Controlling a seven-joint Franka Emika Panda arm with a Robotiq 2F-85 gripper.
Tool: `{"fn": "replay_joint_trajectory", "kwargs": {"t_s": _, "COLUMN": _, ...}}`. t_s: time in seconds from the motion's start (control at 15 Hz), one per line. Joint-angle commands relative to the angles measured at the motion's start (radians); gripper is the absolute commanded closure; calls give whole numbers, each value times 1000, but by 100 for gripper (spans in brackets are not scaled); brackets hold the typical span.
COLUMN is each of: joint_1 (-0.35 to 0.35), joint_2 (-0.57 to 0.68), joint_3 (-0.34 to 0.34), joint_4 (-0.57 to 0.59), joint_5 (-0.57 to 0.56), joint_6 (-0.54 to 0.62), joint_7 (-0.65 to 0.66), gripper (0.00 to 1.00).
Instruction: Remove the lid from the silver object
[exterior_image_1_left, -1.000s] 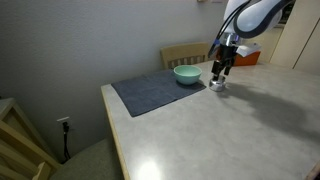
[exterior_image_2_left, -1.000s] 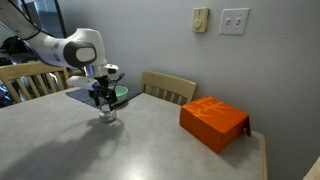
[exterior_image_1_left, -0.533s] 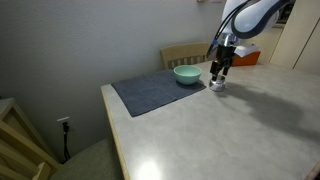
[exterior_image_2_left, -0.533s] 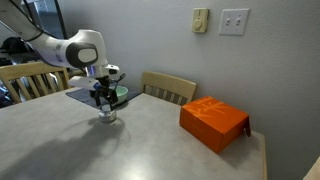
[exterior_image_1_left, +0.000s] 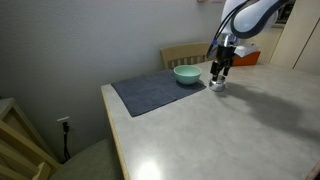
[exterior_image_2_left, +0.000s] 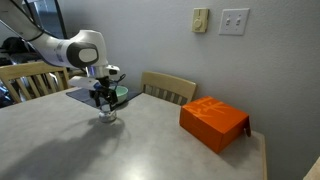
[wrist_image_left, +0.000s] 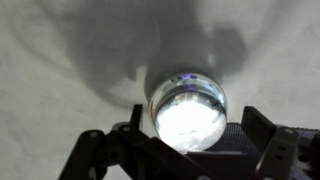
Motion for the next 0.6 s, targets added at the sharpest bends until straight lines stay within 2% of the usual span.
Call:
{"fn": "replay_joint_trajectory", "kwargs": {"t_s": 0.0, "joint_1": -14, "joint_2": 20, "joint_3": 10, "joint_4": 30, "joint_5": 9, "joint_6": -34, "joint_7": -24, "gripper": 0}}
{"fn": "replay_joint_trajectory", "kwargs": {"t_s": 0.4, "joint_1": -14, "joint_2": 32, "joint_3": 10, "joint_4": 38, "joint_5": 10, "joint_6": -33, "joint_7": -25, "gripper": 1}}
{"fn": "replay_joint_trajectory", "kwargs": {"t_s": 0.53, "joint_1": -14, "joint_2": 31, "joint_3": 10, "joint_4": 38, "joint_5": 10, "joint_6": -33, "joint_7": -25, "gripper": 12}}
